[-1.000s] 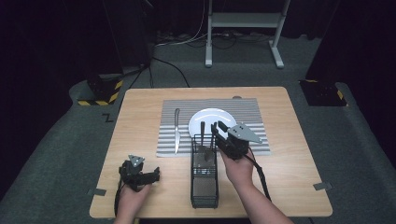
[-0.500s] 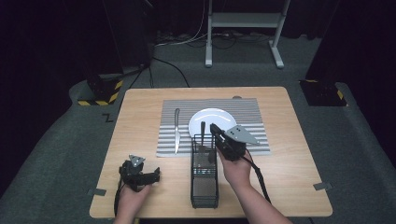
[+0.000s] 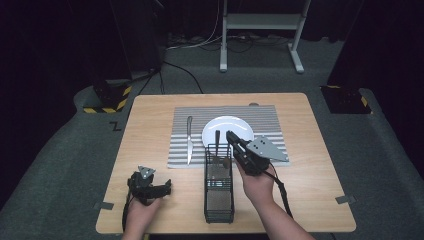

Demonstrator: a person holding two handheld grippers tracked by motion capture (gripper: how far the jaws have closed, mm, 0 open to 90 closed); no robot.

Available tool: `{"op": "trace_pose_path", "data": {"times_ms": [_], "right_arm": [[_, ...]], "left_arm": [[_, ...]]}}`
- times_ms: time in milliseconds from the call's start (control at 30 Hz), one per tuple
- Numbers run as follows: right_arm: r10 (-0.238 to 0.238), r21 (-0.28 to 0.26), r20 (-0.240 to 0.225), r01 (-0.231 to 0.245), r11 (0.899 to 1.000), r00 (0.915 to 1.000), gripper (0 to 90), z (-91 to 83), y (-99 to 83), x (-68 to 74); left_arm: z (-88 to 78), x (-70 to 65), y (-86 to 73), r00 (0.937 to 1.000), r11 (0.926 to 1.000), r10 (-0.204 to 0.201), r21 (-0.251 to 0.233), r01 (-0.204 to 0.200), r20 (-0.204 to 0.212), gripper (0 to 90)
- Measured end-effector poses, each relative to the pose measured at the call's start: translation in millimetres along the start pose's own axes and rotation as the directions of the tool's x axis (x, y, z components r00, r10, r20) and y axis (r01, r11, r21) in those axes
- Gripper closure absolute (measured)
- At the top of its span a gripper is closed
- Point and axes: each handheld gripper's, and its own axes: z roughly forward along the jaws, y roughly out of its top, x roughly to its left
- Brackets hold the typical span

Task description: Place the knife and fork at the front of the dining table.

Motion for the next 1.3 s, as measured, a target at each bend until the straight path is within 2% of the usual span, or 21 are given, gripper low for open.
{"op": "trace_pose_path", "data": {"times_ms": [267, 400, 600, 733, 900, 1000, 1300], "right_arm": [[0.015, -0.085, -0.011, -0.016, 0.996, 0.9998, 88.3, -12.8, 17.7, 2.2], [0.006, -0.125, -0.012, -0.008, 0.992, 0.9999, 88.4, -19.5, 27.0, 2.8], [0.007, -0.189, -0.002, -0.007, 0.982, 1.0, 88.4, -36.2, 43.4, -0.8], [0.008, -0.206, 0.015, -0.005, 0.979, 0.9999, 88.4, -42.8, 50.8, -5.6], [0.009, -0.199, 0.054, 0.002, 0.98, 0.9985, 88.4, -48.2, 53.9, -18.2], [0.001, -0.181, 0.083, 0.014, 0.983, 0.9966, 88.4, -50.8, 50.0, -28.3], [0.016, -0.091, 0.149, -0.003, 0.996, 0.9887, 88.4, -54.3, 13.2, -64.3]], "left_arm": [[0.0, -0.1, 0.0, 1.0, 1.0, -0.001, 0.0, 0.001, -0.001, 0.3], [-0.2, -0.5, -0.2, 1.0, 1.0, 0.0, -0.001, 0.0, -0.003, 0.6], [-0.2, -0.5, -0.2, 1.0, 1.0, 0.0, -0.001, 0.0, -0.004, 0.6], [-0.2, -0.5, -0.2, 1.0, 1.0, 0.0, -0.001, 0.0, -0.003, 0.6], [-0.2, -0.5, -0.2, 1.0, 1.0, -0.001, -0.001, 0.001, -0.003, 0.6], [-0.1, -0.2, 0.0, 1.0, 1.0, 0.0, 0.001, 0.0, 0.0, 0.2], [-0.1, -0.5, -0.1, 1.0, 1.0, -0.002, 0.001, 0.002, -0.002, 0.1]]}}
